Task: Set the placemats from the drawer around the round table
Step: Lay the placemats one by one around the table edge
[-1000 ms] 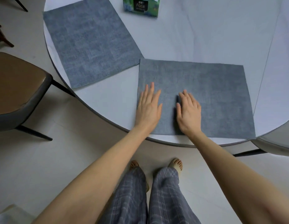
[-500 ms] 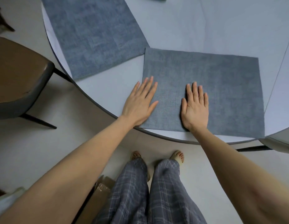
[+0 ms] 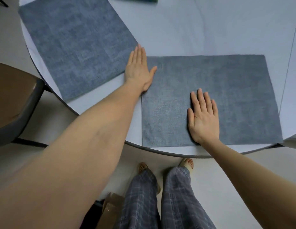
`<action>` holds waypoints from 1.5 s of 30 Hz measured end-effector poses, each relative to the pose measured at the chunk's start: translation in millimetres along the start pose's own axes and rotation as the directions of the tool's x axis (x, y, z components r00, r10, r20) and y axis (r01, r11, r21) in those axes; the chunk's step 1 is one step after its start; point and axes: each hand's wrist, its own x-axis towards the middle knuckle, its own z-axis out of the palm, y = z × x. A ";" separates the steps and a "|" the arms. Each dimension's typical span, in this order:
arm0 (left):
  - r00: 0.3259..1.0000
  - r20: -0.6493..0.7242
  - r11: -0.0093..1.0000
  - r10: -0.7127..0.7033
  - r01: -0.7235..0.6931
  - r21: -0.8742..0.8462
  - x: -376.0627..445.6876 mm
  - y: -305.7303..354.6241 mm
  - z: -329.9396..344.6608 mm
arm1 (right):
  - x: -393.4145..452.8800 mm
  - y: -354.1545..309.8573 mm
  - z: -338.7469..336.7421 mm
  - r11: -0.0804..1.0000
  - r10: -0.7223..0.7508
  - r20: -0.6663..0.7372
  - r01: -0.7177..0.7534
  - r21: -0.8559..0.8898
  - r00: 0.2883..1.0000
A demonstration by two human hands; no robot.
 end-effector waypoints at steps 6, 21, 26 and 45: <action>0.971 -0.109 0.958 0.213 -0.230 -0.174 -28.9 72.3 23.4 | 60.6 4.1 -21.5 0.995 -0.081 -0.096 0.075 -0.059 0.992; 0.999 0.007 0.988 0.052 -0.051 -0.146 -29.1 96.6 12.7 | 140.8 107.5 -31.2 0.997 0.055 0.075 -0.059 0.041 0.996; 0.986 0.053 0.978 -0.160 0.165 -0.128 -27.6 175.2 6.2 | 147.1 115.3 -26.0 0.979 -0.203 0.076 0.201 0.039 0.976; 0.984 -0.074 0.982 -0.162 0.153 -0.109 -85.4 266.0 27.4 | 93.3 171.2 -44.0 0.982 -0.137 0.046 0.129 0.134 0.990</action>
